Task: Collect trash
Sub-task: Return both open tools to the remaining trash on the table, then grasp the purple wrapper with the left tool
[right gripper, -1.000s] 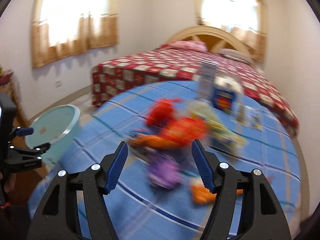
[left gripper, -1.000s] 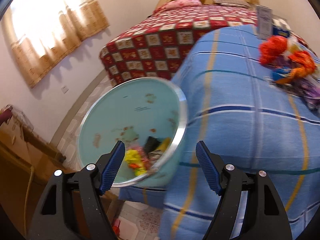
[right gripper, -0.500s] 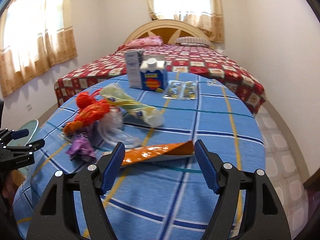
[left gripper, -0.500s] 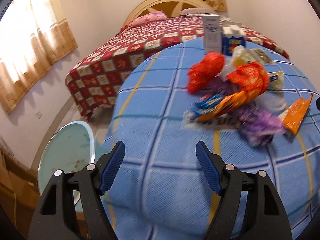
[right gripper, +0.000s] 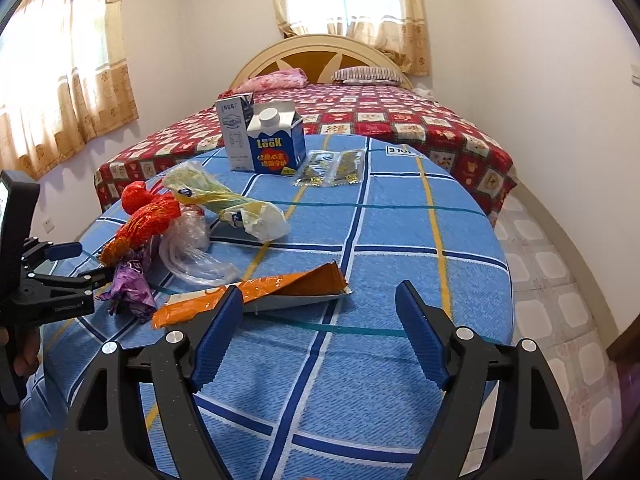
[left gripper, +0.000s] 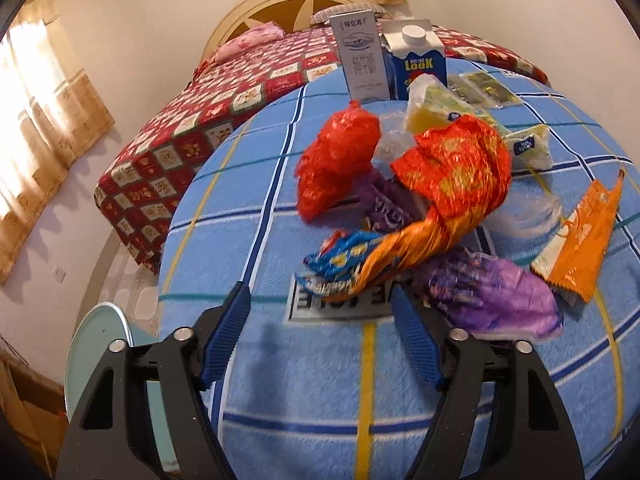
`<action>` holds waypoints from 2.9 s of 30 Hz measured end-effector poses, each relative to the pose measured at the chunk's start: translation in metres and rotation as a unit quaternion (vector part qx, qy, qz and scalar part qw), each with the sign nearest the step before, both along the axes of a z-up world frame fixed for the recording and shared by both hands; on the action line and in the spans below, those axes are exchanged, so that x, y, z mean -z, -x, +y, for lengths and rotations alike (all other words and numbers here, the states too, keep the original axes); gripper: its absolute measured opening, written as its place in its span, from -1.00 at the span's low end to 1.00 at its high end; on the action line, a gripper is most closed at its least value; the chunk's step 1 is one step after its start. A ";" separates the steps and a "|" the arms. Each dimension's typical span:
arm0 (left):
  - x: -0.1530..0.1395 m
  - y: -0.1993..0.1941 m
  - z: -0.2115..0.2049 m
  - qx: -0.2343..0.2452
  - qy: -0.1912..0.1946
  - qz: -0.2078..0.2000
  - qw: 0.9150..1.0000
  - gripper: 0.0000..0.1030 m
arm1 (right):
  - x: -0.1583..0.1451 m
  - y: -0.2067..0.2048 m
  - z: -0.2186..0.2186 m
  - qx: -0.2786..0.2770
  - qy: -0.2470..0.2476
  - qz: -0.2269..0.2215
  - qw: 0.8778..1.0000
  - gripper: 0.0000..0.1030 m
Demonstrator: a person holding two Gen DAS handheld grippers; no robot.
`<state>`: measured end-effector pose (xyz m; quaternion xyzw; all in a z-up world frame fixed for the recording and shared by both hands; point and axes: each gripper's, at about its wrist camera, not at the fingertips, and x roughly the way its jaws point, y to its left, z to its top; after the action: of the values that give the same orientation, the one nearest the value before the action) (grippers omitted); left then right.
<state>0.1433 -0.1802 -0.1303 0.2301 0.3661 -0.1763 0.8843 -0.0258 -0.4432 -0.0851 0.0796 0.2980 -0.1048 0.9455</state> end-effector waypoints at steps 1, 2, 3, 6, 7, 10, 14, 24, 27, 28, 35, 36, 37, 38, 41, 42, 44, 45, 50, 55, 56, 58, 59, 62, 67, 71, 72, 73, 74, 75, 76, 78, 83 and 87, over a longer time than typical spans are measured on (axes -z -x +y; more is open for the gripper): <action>0.002 -0.001 -0.003 0.011 0.000 0.010 1.000 -0.24 | 0.001 0.000 0.000 0.000 0.000 0.001 1.000 0.51; 0.003 -0.001 -0.004 0.016 0.003 0.019 1.000 -0.63 | 0.002 -0.001 -0.001 0.001 0.000 0.001 1.000 0.51; 0.003 -0.001 -0.005 0.021 0.008 0.026 0.999 -0.81 | 0.002 -0.001 -0.001 0.001 -0.001 0.002 1.000 0.51; 0.000 0.003 -0.002 0.025 0.019 0.031 0.999 -1.00 | 0.003 -0.001 -0.003 0.003 -0.003 0.002 1.000 0.51; -0.001 0.004 0.000 0.024 0.020 0.029 0.999 -1.00 | 0.003 -0.001 -0.003 0.004 -0.003 0.002 1.000 0.51; -0.009 0.010 0.008 0.020 0.028 0.023 0.999 -1.00 | 0.001 0.000 -0.003 0.004 -0.003 0.000 1.000 0.51; -0.023 0.016 0.024 0.013 0.040 0.013 0.999 -1.00 | 0.001 -0.001 -0.003 0.004 -0.003 -0.001 1.000 0.51; -0.019 0.021 0.035 -0.041 0.057 0.031 0.997 0.10 | -0.007 -0.013 -0.015 0.017 0.012 0.006 1.000 0.40; -0.020 0.028 0.026 -0.037 0.071 0.042 0.996 0.11 | -0.011 -0.023 -0.015 0.009 0.016 0.012 1.000 0.37; -0.022 0.030 0.022 -0.036 0.076 0.043 0.996 0.12 | -0.012 -0.027 -0.015 0.004 0.013 0.015 1.000 0.33; -0.024 0.024 0.017 -0.052 0.070 0.027 0.996 0.39 | -0.009 -0.024 -0.019 0.017 0.008 0.011 1.000 0.33; -0.022 0.021 0.019 -0.058 0.069 0.030 0.995 0.39 | -0.009 -0.025 -0.022 0.020 0.001 0.013 1.000 0.33; -0.021 0.018 0.020 -0.064 0.069 0.032 0.995 0.39 | -0.009 -0.026 -0.023 0.023 -0.002 0.012 1.000 0.33; -0.021 0.017 0.023 -0.071 0.072 0.036 0.994 0.40 | -0.011 -0.028 -0.023 0.022 -0.004 0.008 1.000 0.33; -0.024 0.019 0.021 -0.080 0.087 0.043 0.992 0.42 | -0.015 -0.035 -0.017 0.013 0.005 0.004 1.000 0.33; -0.026 0.020 0.017 -0.077 0.091 0.044 0.992 0.44 | -0.015 -0.040 -0.014 0.008 0.010 0.009 1.000 0.33; -0.028 0.023 0.006 -0.072 0.092 0.040 0.992 0.63 | -0.011 -0.051 -0.013 0.007 0.020 0.028 0.999 0.33; -0.029 0.025 0.000 -0.068 0.094 0.038 0.992 0.67 | -0.008 -0.056 -0.014 0.008 0.018 0.039 0.999 0.33; -0.019 0.029 -0.028 -0.061 0.083 0.043 0.994 0.75 | -0.006 -0.045 -0.022 0.022 0.011 0.038 0.999 0.33; 0.002 0.022 -0.034 -0.068 0.056 0.066 0.994 0.75 | 0.000 -0.033 -0.032 0.031 -0.005 0.036 0.999 0.34; 0.004 0.021 -0.030 -0.065 0.058 0.074 0.993 0.68 | 0.002 -0.032 -0.033 0.029 -0.009 0.037 0.999 0.34; 0.003 0.022 -0.024 -0.054 0.059 0.078 0.994 0.38 | 0.003 -0.032 -0.033 0.026 -0.011 0.037 0.999 0.33; 0.002 0.022 -0.018 -0.043 0.060 0.081 0.994 0.14 | 0.003 -0.032 -0.031 0.022 -0.013 0.038 0.999 0.33; -0.002 0.024 -0.004 -0.017 0.074 0.094 0.993 -0.38 | 0.004 -0.033 -0.027 0.012 -0.018 0.038 0.999 0.33; -0.019 0.039 0.010 0.034 0.084 0.076 0.993 -0.72 | 0.002 -0.031 -0.021 0.006 -0.018 0.035 0.999 0.34; -0.035 0.052 0.013 0.059 0.086 0.043 0.994 -0.74 | 0.003 -0.029 -0.018 0.009 -0.018 0.034 0.999 0.35; -0.038 0.053 0.014 0.061 0.089 0.041 0.993 -0.74 | 0.004 -0.029 -0.018 0.008 -0.017 0.035 0.999 0.35; -0.040 0.055 0.014 0.064 0.093 0.038 0.993 -0.74 | 0.004 -0.029 -0.017 0.008 -0.017 0.035 0.999 0.35; -0.044 0.056 0.014 0.067 0.095 0.031 0.993 -0.74 | 0.004 -0.029 -0.017 0.008 -0.017 0.036 0.999 0.35; -0.046 0.058 0.013 0.067 0.089 0.019 0.994 -0.74 | 0.005 -0.029 -0.017 0.007 -0.015 0.037 0.999 0.35; -0.049 0.059 0.013 0.069 0.085 0.010 0.994 -0.74 | 0.005 -0.029 -0.017 0.008 -0.014 0.038 0.999 0.35; -0.056 0.061 0.013 0.069 0.083 -0.008 0.994 -0.74 | 0.005 -0.029 -0.020 0.010 -0.018 0.036 0.999 0.35; -0.083 0.071 0.020 0.063 0.097 -0.051 0.992 -0.74 | 0.000 -0.032 -0.022 0.008 -0.022 0.029 0.999 0.30; -0.101 0.085 0.026 0.069 0.105 -0.080 0.989 -0.74 | 0.000 -0.038 -0.021 -0.002 -0.023 0.031 0.999 0.17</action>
<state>0.0584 -0.1547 -0.0288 0.1744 0.2567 -0.2548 0.9158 0.0120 -0.4646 -0.0850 0.0972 0.3293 -0.0990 0.9340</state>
